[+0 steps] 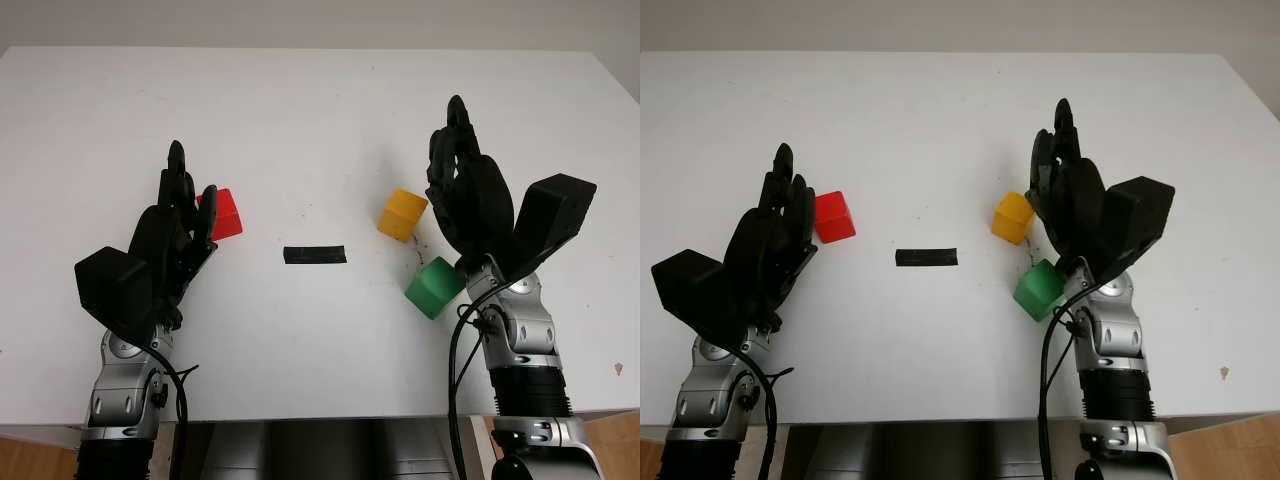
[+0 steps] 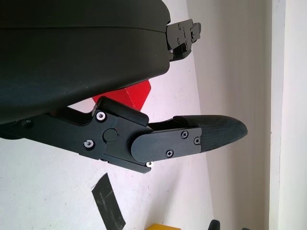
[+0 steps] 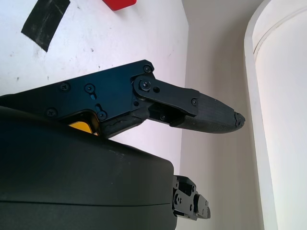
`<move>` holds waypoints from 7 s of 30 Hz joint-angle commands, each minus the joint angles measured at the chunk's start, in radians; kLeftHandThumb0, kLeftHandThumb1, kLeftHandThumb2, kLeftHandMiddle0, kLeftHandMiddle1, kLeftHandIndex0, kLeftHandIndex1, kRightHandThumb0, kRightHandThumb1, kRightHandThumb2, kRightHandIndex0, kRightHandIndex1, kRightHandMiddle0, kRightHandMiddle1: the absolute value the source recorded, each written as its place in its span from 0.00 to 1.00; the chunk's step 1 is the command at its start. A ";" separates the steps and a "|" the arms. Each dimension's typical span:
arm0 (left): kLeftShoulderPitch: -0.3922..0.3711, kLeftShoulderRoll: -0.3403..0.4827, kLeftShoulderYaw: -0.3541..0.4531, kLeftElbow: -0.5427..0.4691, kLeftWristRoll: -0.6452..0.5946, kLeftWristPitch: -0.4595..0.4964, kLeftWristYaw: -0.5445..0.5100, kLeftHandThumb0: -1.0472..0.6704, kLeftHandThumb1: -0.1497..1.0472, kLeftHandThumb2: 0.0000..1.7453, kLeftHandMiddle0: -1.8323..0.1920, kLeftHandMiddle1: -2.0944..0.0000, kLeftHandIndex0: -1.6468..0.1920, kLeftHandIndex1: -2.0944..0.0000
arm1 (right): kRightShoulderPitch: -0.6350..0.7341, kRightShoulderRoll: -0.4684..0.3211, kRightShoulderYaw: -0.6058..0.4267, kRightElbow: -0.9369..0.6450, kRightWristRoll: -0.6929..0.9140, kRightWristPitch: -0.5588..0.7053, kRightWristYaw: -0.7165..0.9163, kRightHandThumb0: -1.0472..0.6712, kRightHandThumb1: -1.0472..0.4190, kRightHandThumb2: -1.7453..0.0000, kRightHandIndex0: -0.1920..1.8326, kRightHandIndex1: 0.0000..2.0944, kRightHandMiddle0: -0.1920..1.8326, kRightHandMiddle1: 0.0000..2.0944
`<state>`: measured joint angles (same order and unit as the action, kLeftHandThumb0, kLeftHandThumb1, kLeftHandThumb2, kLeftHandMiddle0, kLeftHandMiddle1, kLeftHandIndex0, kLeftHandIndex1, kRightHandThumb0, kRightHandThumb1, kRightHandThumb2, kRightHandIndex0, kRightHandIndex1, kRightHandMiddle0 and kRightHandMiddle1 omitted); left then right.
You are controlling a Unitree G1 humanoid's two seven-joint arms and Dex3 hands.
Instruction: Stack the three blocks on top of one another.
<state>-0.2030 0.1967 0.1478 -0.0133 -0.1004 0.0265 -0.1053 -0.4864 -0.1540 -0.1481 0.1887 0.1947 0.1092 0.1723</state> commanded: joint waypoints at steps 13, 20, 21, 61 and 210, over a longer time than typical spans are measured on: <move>0.012 0.019 0.010 -0.057 0.031 -0.021 0.015 0.15 1.00 0.28 1.00 0.99 0.99 0.97 | -0.008 -0.006 0.000 -0.002 0.005 0.005 0.000 0.20 0.00 0.59 0.00 0.00 0.00 0.00; -0.030 0.157 0.007 -0.194 0.325 0.074 0.115 0.18 1.00 0.19 0.88 0.95 0.86 0.93 | -0.038 -0.027 -0.027 -0.019 0.014 0.008 -0.009 0.18 0.00 0.61 0.00 0.00 0.00 0.00; -0.043 0.200 0.003 -0.215 0.389 0.111 0.106 0.18 1.00 0.13 0.85 0.96 0.81 0.92 | -0.044 -0.030 -0.030 -0.023 0.016 0.016 -0.008 0.18 0.00 0.61 0.00 0.00 0.00 0.00; -0.296 0.471 -0.364 0.068 0.983 0.252 -0.134 0.10 0.94 0.03 0.98 0.97 0.83 0.98 | -0.058 -0.022 -0.038 -0.077 0.038 0.050 -0.055 0.21 0.00 0.57 0.00 0.00 0.00 0.00; -0.039 0.109 -0.025 -0.041 0.390 -0.022 0.194 0.13 1.00 0.38 1.00 1.00 1.00 1.00 | -0.325 -0.363 0.036 0.242 -0.188 -0.203 0.197 0.37 0.15 0.98 0.19 0.10 0.01 0.45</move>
<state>-0.2499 0.3151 0.1060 -0.0659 0.3047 0.0234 0.0800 -0.7767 -0.4844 -0.1231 0.4052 0.0167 -0.0638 0.3532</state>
